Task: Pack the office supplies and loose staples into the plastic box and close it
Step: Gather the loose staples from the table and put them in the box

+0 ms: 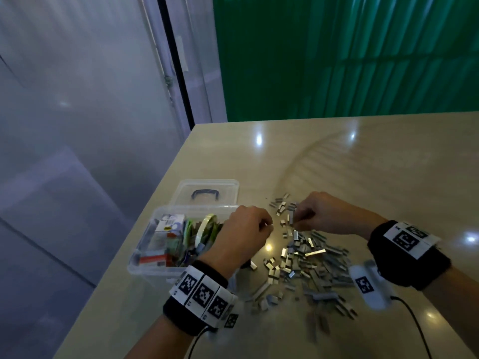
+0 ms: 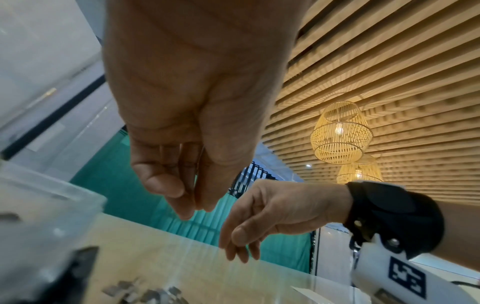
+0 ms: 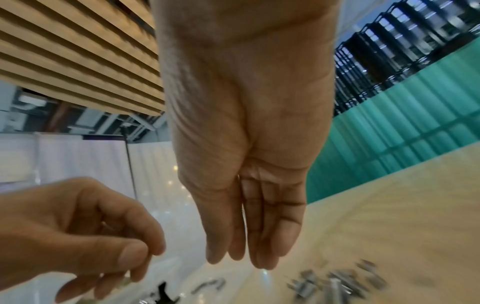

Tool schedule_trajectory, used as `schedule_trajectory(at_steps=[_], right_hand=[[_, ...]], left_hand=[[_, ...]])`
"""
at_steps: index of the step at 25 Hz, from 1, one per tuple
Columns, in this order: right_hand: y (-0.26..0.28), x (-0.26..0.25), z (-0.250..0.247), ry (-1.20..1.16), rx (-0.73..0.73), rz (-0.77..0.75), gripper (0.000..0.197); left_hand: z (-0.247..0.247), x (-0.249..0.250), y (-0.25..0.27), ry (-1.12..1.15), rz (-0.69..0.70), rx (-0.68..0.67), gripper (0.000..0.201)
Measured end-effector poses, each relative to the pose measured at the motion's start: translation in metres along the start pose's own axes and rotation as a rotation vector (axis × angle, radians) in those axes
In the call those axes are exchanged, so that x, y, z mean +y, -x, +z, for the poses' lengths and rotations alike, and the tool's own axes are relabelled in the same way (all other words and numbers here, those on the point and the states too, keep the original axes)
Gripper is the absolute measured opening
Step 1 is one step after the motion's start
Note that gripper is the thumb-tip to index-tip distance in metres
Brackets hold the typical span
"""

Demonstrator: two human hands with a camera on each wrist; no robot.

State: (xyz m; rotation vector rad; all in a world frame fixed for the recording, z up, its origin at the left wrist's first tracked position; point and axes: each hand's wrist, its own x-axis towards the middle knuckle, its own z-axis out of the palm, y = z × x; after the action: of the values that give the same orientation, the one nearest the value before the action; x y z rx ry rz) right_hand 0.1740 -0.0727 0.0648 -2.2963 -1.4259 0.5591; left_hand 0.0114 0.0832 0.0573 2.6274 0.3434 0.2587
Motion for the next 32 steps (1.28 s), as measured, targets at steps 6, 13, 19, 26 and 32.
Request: schedule_trajectory(at_steps=[6,13,19,26,32], right_hand=[[0.027,0.082,0.035,0.096,-0.105,0.334,0.054],[0.025,0.100,0.077,0.117,-0.130,0.349,0.090],[0.023,0.090,0.089,0.122,-0.006,0.262,0.038],[0.026,0.091,0.081,-0.020,0.086,0.179,0.005],[0.024,0.096,0.079,-0.065,0.074,0.171,0.009]], left_hand=[[0.072,0.031,-0.020,-0.006,-0.004,-0.202,0.022],[0.134,0.010,-0.032,-0.086,-0.151,-0.380,0.077],[0.147,0.007,-0.036,-0.095,-0.130,-0.263,0.055],[0.151,0.007,-0.041,-0.045,-0.163,-0.222,0.032],[0.149,0.002,-0.045,-0.036,-0.163,-0.163,0.015]])
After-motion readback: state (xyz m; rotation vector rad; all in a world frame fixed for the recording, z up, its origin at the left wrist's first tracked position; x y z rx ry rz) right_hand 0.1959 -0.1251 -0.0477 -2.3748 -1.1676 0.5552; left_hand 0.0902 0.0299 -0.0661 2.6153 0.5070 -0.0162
